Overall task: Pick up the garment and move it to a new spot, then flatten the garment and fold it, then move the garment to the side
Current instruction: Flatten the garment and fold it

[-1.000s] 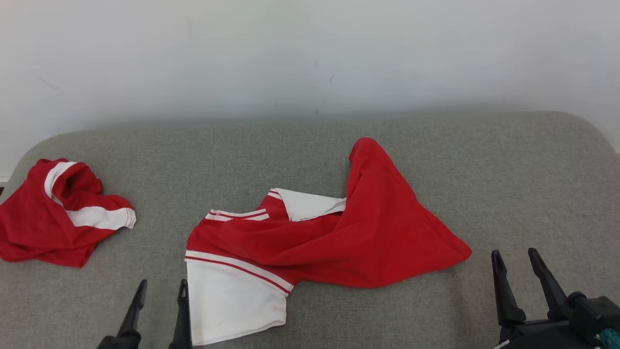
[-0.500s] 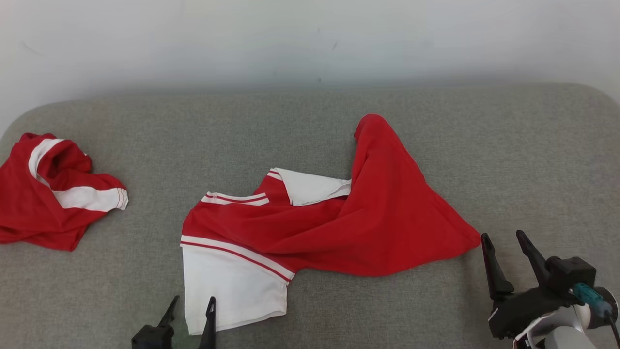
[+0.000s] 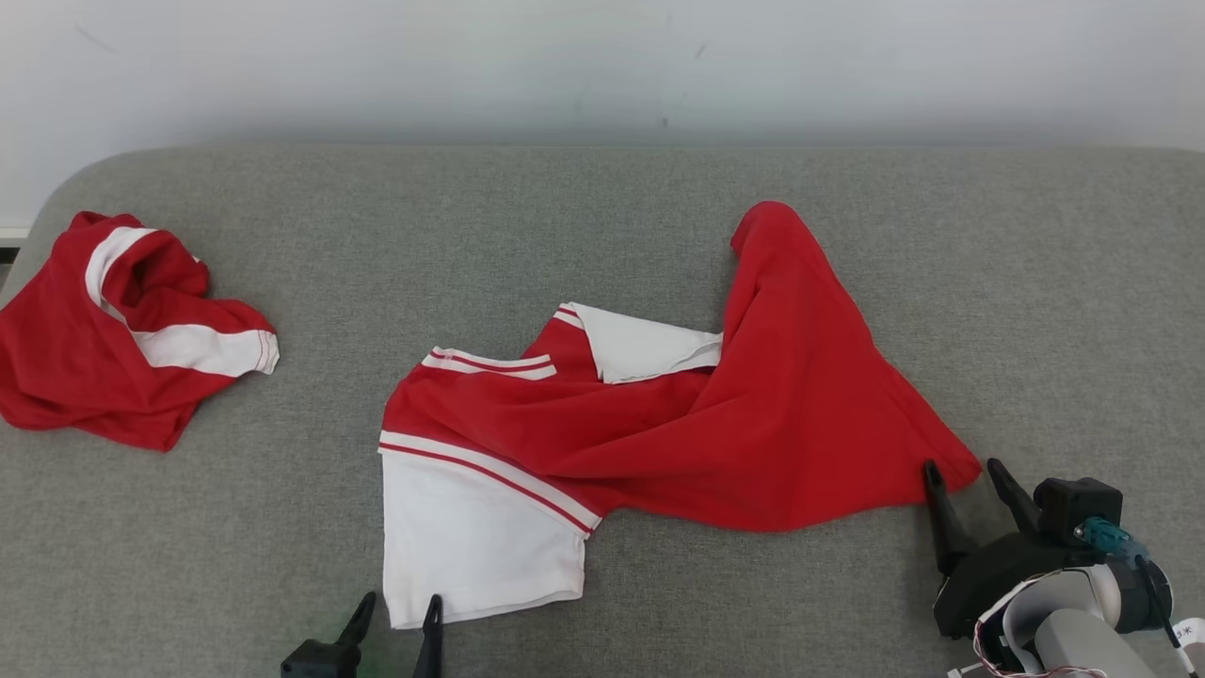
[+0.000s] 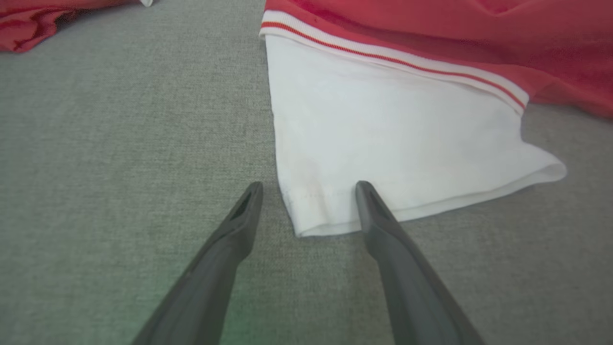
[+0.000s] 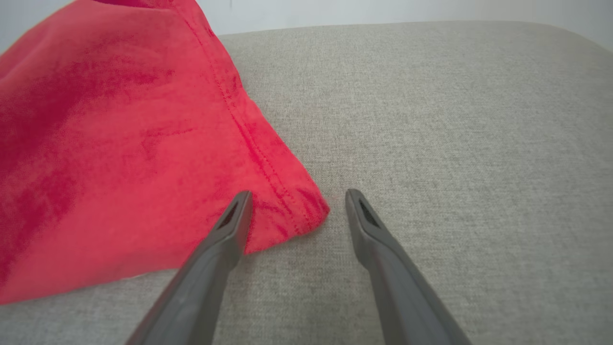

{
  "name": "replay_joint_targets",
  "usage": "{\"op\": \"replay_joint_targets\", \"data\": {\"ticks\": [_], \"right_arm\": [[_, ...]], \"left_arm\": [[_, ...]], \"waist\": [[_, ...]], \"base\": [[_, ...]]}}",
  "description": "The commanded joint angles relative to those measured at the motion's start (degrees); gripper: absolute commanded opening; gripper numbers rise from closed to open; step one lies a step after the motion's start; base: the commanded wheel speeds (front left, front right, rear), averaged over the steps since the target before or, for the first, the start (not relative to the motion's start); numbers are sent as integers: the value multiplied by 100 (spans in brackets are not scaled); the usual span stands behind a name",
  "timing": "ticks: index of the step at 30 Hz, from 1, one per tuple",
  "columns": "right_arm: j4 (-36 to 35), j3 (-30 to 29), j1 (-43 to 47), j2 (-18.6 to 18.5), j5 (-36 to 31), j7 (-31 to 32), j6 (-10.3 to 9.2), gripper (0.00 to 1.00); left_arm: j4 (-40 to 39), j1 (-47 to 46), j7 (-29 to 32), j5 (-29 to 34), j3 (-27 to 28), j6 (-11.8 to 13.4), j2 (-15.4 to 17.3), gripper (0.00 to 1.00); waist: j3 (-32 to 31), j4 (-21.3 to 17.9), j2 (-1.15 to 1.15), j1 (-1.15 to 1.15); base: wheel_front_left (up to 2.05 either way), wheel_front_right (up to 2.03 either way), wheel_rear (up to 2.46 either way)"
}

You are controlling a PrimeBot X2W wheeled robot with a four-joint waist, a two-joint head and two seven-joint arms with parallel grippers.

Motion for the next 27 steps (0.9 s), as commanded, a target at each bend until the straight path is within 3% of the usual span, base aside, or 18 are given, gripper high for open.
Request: {"op": "replay_joint_targets", "data": {"ticks": [1, 7, 8, 10, 15, 19, 27], "right_arm": [[97, 23, -56, 14, 79, -27, -15, 100], [313, 69, -113, 84, 219, -28, -15, 100], [352, 97, -108, 105, 247, -28, -15, 77], [392, 173, -142, 140, 329, -16, -15, 0], [88, 380, -190, 147, 570, -18, -15, 0], [-447, 449, -69, 132, 947, -17, -15, 0], [-1345, 807, -464, -158, 1507, -17, -15, 0]], "left_arm": [[53, -78, -17, -31, -58, -17, -15, 100], [362, -208, -13, -261, -285, -32, -30, 100], [462, -220, -11, -318, -347, -35, -31, 91], [573, -290, 2, -391, -460, -40, -38, 0], [476, -386, -1, -666, -520, -45, -28, 0], [133, -522, -16, -499, -464, -30, -1, 0], [-613, -1570, -7, -398, -653, -34, 358, 0]], "waist": [[10, 25, -1, 0], [9, 54, -1, 0], [6, 50, -1, 0], [7, 36, -1, 0], [-19, -27, -1, 0], [-50, -105, -1, 0], [138, -328, -1, 0]], "base": [[0, 0, 0], [0, 0, 0], [0, 0, 0], [0, 0, 0], [0, 0, 0], [0, 0, 0], [0, 0, 0]]}}
